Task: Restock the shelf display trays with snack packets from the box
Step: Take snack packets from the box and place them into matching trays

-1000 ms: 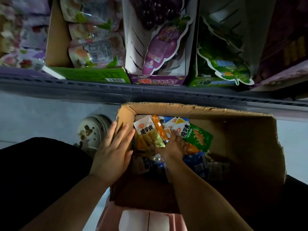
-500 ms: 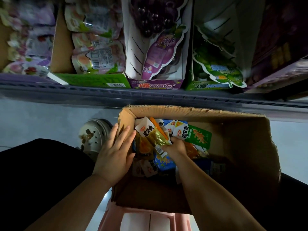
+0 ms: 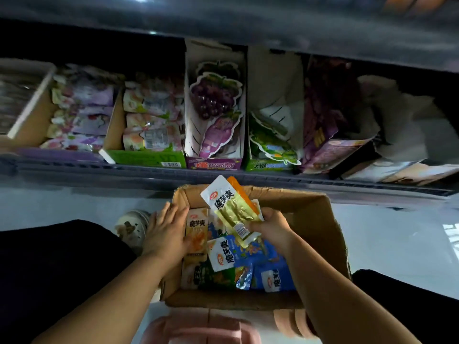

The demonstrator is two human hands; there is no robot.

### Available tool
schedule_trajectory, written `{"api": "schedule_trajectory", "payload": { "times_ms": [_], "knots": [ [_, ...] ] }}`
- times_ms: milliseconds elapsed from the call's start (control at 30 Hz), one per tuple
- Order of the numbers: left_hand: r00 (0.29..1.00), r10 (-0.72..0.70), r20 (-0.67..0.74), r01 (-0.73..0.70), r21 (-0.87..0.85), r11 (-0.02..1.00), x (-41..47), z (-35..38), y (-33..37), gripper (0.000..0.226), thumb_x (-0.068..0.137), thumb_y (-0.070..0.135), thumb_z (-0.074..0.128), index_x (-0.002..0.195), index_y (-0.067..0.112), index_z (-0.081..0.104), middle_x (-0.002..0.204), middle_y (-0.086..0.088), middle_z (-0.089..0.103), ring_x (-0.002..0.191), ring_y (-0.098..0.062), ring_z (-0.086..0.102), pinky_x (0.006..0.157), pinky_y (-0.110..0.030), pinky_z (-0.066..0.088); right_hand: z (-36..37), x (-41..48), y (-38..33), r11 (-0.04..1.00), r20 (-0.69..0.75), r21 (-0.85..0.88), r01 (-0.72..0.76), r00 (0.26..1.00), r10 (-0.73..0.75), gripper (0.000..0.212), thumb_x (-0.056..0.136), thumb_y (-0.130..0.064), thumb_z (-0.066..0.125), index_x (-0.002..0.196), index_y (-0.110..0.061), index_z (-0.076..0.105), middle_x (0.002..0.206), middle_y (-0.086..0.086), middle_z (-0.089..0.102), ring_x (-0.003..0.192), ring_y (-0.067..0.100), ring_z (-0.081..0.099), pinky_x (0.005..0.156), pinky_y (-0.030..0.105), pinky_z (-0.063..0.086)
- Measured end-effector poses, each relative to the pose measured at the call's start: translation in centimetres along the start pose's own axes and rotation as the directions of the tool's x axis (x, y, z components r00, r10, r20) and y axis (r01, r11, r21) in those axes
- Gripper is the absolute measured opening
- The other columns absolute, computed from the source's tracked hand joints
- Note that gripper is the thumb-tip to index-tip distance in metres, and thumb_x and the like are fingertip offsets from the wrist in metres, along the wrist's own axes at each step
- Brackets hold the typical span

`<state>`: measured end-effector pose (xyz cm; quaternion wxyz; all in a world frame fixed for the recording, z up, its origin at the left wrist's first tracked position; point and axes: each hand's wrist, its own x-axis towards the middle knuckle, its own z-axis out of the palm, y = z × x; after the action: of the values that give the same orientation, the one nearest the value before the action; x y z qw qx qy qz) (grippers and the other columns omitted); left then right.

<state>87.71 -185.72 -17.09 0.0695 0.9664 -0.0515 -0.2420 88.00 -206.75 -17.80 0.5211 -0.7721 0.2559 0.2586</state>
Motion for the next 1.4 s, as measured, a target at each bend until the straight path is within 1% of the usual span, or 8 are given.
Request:
{"api": "schedule_trajectory", "payload": {
  "times_ms": [167,300,433,600,767,900,1100,1400],
  "knots": [
    [0.982,0.022,-0.186,-0.062,-0.211,0.976,-1.6,-3.6,2.5,0.049,0.093,0.035,0.044,0.137,0.018,0.035,0.145,-0.001,0.032,0.135,-0.02,0.025,0.113,-0.035,0.017,-3.2,-4.8,-3.3,0.962,-0.083,0.231,0.146,0.988,-0.13,0.018,0.077,0.003,0.066,0.095,0.003,0.064,0.095,0.023,0.066,0.077,0.028,0.06,0.076,0.041,0.049],
    [0.941,-0.008,-0.339,-0.159,-0.46,0.873,-3.5,-8.2,4.1,0.023,0.091,0.037,0.047,0.105,0.02,0.053,0.11,0.002,0.055,0.104,-0.017,0.051,0.087,-0.029,0.04,-6.1,-8.8,-6.2,0.864,-0.183,0.425,0.271,0.96,-0.212,0.013,0.081,0.005,0.061,0.09,-0.004,0.061,0.084,0.011,0.064,0.073,0.027,0.06,0.073,0.041,0.051],
    [0.976,0.059,-0.21,-0.179,-0.617,0.767,-5.4,-11.7,4.9,0.028,0.091,0.046,0.039,0.085,0.022,0.052,0.086,0.005,0.053,0.086,-0.013,0.052,0.067,-0.025,0.037,-7.8,-11.7,-8.5,0.646,-0.271,0.664,0.377,0.926,-0.261,0.014,0.082,0.005,0.056,0.09,-0.006,0.059,0.081,0.011,0.066,0.065,0.023,0.065,0.066,0.037,0.056],
    [0.969,0.226,0.098,-0.032,-0.859,0.51,-6.1,-12.2,7.3,0.04,0.086,0.053,0.032,0.107,0.027,0.054,0.105,0.013,0.056,0.098,-0.007,0.055,0.096,-0.028,0.04,-7.4,-12.2,-10.4,0.462,-0.236,0.818,0.344,0.932,-0.276,0.017,0.087,0.001,0.05,0.102,-0.001,0.058,0.083,0.014,0.069,0.062,0.023,0.067,0.054,0.033,0.058],
    [0.978,0.207,0.024,-0.001,-0.993,0.12,-4.8,-12.3,8.8,0.062,0.063,0.066,0.065,0.11,0.026,0.06,0.111,0.003,0.066,0.105,-0.017,0.06,0.101,-0.04,0.04,-5.2,-10.8,-11.0,0.522,-0.138,0.8,0.294,0.938,-0.318,0.022,0.087,-0.001,0.051,0.108,0.001,0.058,0.094,0.018,0.066,0.073,0.028,0.066,0.058,0.033,0.056],
    [0.989,0.121,-0.084,-0.095,-0.992,0.086,-3.8,-12.7,8.5,0.015,0.084,0.036,0.055,0.097,0.029,0.058,0.096,0.013,0.067,0.091,-0.006,0.06,0.076,-0.024,0.046,-4.3,-10.4,-11.1,0.567,-0.088,0.772,0.286,0.932,-0.351,0.015,0.085,0.002,0.053,0.097,0.0,0.062,0.083,0.015,0.07,0.069,0.026,0.068,0.06,0.034,0.057],
    [0.993,0.061,-0.105,-0.113,-0.982,0.151,-2.9,-11.7,7.9,0.022,0.083,0.037,0.057,0.104,0.034,0.051,0.113,0.011,0.06,0.106,-0.011,0.054,0.093,-0.03,0.041,-3.0,-9.9,-11.4,0.668,-0.046,0.701,0.249,0.951,-0.306,0.014,0.087,0.0,0.052,0.096,-0.004,0.061,0.097,0.021,0.067,0.086,0.036,0.064,0.08,0.045,0.052],
    [0.987,-0.011,-0.158,-0.158,-0.987,-0.032,-2.5,-12.3,8.1,0.024,0.085,0.01,0.06,0.079,0.03,0.05,0.074,0.015,0.058,0.052,0.009,0.057,0.047,-0.009,0.044,-1.8,-9.4,-12.0,0.757,-0.093,0.56,0.336,0.934,-0.346,0.017,0.087,-0.001,0.054,0.094,-0.014,0.062,0.094,0.011,0.07,0.087,0.029,0.065,0.084,0.044,0.052]
  ]
}}
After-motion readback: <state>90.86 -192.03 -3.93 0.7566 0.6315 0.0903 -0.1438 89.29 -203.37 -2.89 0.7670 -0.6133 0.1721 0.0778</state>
